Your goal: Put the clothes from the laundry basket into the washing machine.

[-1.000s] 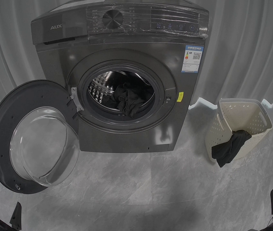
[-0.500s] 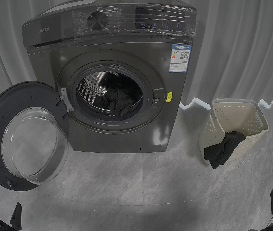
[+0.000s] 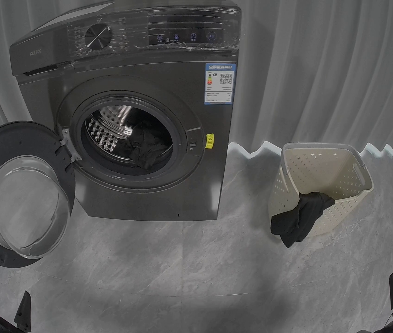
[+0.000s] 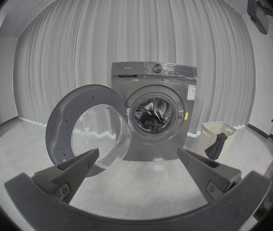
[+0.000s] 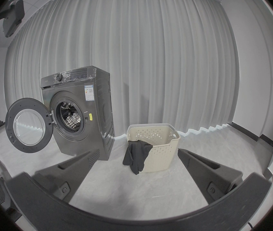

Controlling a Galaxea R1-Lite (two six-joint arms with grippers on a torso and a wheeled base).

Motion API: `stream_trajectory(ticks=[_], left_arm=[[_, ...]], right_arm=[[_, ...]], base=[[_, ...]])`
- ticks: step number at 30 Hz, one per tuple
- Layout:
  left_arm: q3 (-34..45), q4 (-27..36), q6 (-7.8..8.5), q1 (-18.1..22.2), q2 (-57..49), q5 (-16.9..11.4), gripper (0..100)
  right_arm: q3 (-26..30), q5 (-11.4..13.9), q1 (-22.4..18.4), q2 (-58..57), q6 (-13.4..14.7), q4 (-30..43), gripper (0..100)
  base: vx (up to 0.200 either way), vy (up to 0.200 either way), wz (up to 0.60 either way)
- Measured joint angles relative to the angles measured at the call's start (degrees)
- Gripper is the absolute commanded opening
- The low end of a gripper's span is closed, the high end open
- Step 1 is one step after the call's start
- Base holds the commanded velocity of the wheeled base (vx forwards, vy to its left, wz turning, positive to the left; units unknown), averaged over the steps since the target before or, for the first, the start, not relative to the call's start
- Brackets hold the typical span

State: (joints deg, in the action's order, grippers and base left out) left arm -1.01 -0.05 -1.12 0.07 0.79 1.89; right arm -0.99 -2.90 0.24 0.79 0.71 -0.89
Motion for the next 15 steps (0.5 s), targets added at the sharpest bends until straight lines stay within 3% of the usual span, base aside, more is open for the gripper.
stream_trajectory(ticks=[15], left_arm=[[0.0, 0.0, 0.04, 0.0, 0.0, 0.0, 100]], right_arm=[[0.0, 0.0, 0.0, 0.0, 0.0, 0.0, 100]], base=[[0.0, -0.2, 0.0]])
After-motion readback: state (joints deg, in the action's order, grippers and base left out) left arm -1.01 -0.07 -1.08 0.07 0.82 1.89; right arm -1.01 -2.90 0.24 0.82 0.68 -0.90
